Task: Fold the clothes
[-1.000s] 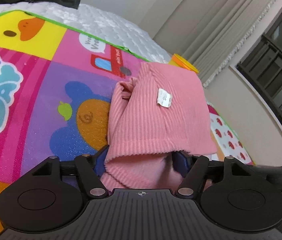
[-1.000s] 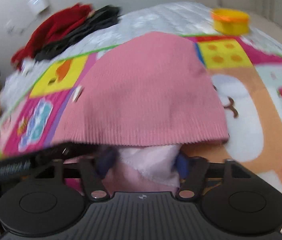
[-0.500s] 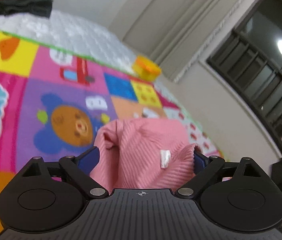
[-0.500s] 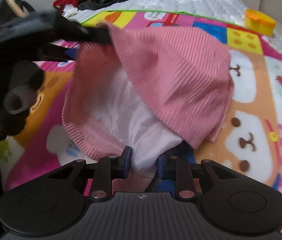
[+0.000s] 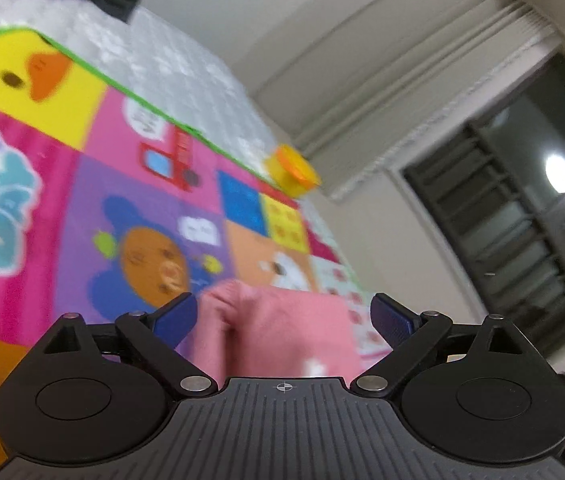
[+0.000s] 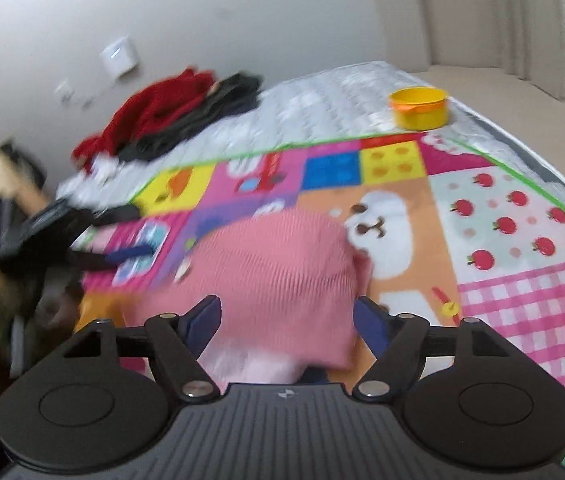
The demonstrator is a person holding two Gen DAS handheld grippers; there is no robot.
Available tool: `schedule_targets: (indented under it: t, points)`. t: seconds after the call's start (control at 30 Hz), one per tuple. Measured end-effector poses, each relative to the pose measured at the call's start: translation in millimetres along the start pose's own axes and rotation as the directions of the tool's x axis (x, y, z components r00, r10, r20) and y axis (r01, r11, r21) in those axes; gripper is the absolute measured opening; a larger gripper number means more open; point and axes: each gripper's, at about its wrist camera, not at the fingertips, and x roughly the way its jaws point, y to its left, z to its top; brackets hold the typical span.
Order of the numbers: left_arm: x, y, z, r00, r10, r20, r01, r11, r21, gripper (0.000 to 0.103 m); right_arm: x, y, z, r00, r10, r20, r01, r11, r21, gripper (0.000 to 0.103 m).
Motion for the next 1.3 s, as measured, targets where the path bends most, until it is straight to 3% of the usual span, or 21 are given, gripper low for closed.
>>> schedule_targets:
  t: [0.07, 0.2, 0.23, 0.27, 0.3, 0.33, 0.43, 0.47, 0.63, 0.77, 0.8, 0.87, 0.93, 1.03, 1.17, 1.23, 1.3]
  points:
    - [-3.7, -3.7, 0.2, 0.999, -0.05, -0.006, 0.05, 0.999, 0.002, 0.099, 5.5, -2.9, -2.7, 1.0, -0.019, 0.014, 0.018, 0.999, 0.037, 0.074]
    - [23.1, -14.6, -18.9, 0.993, 0.051, -0.103, -0.043, 0.996, 0.082, 0.099, 16.9, -7.4, -10.3, 0.998, -0.058, 0.039, 0.053, 0.993, 0.107, 0.075]
    - [33.8, -15.2, -25.4, 0.989, 0.071, -0.132, -0.059, 0.994, 0.096, 0.096, 19.7, -8.6, -12.2, 0.997, -0.068, 0.045, 0.062, 0.99, 0.124, 0.075]
    - [43.7, -16.4, -32.6, 0.983, 0.087, -0.159, -0.068, 0.991, 0.117, 0.077, 22.6, -9.7, -14.1, 0.996, -0.078, 0.05, 0.07, 0.987, 0.142, 0.075]
    - [53.3, -17.7, -39.5, 0.977, 0.103, -0.186, -0.078, 0.987, 0.138, 0.067, 25.4, -10.8, -16.0, 0.995, -0.088, 0.056, 0.078, 0.984, 0.16, 0.075]
    - [60.5, -19.2, -44.8, 0.972, 0.12, -0.203, -0.088, 0.983, 0.158, 0.064, 26.3, -12.8, -23.6, 0.989, -0.116, 0.09, 0.096, 0.974, 0.207, 0.076]
    - [67.3, -22.1, -52.6, 0.966, 0.156, -0.206, -0.115, 0.974, 0.195, 0.074, 26.9, -19.4, -52.4, 0.95, -0.232, 0.208, 0.14, 0.915, 0.379, 0.077]
    - [65.2, -21.3, -53.3, 0.965, 0.165, -0.204, -0.125, 0.973, 0.196, 0.08, 28.3, -19.6, -55.2, 0.946, -0.245, 0.212, 0.148, 0.909, 0.388, 0.077]
    - [61.2, -19.5, -51.9, 0.965, 0.166, -0.202, -0.129, 0.974, 0.184, 0.086, 37.6, -16.9, -57.1, 0.948, -0.26, 0.183, 0.184, 0.918, 0.352, 0.079]
    - [77.1, -19.3, -61.3, 0.955, 0.144, -0.26, -0.098, 0.979, 0.181, 0.085, 45.1, -14.8, -58.6, 0.949, -0.273, 0.161, 0.211, 0.923, 0.321, 0.082]
    - [78.3, -21.7, -64.1, 0.955, 0.154, -0.255, -0.103, 0.973, 0.204, 0.082, 47.0, -14.3, -59.0, 0.949, -0.276, 0.155, 0.218, 0.924, 0.314, 0.082]
    - [78.0, -28.2, -67.0, 0.956, 0.183, -0.231, -0.121, 0.958, 0.259, 0.055, 48.7, -10.1, -58.5, 0.952, -0.266, 0.152, 0.214, 0.932, 0.291, 0.082]
    - [67.3, -32.8, -60.1, 0.967, 0.174, -0.187, -0.117, 0.953, 0.281, 0.042, 50.2, -5.5, -57.8, 0.956, -0.253, 0.149, 0.208, 0.941, 0.267, 0.082]
    - [50.4, -28.2, -44.5, 0.977, 0.176, -0.116, -0.14, 0.953, 0.268, 0.041, 52.3, 1.4, -56.7, 0.961, -0.235, 0.145, 0.198, 0.952, 0.232, 0.085]
    - [39.7, -1.5, -30.1, 0.96, 0.266, -0.088, -0.244, 0.948, 0.204, 0.041, 55.3, 10.7, -55.3, 0.968, -0.21, 0.138, 0.183, 0.966, 0.184, 0.094]
    - [31.8, 3.7, -23.5, 0.961, 0.268, -0.064, -0.253, 0.951, 0.175, 0.041, 56.7, 15.3, -54.6, 0.971, -0.198, 0.134, 0.176, 0.971, 0.16, 0.103]
    - [24.0, -0.6, -18.5, 0.962, 0.273, -0.021, -0.263, 0.943, 0.202, 0.046, 69.1, 20.0, -45.2, 0.981, -0.16, 0.113, 0.139, 0.975, 0.174, 0.103]
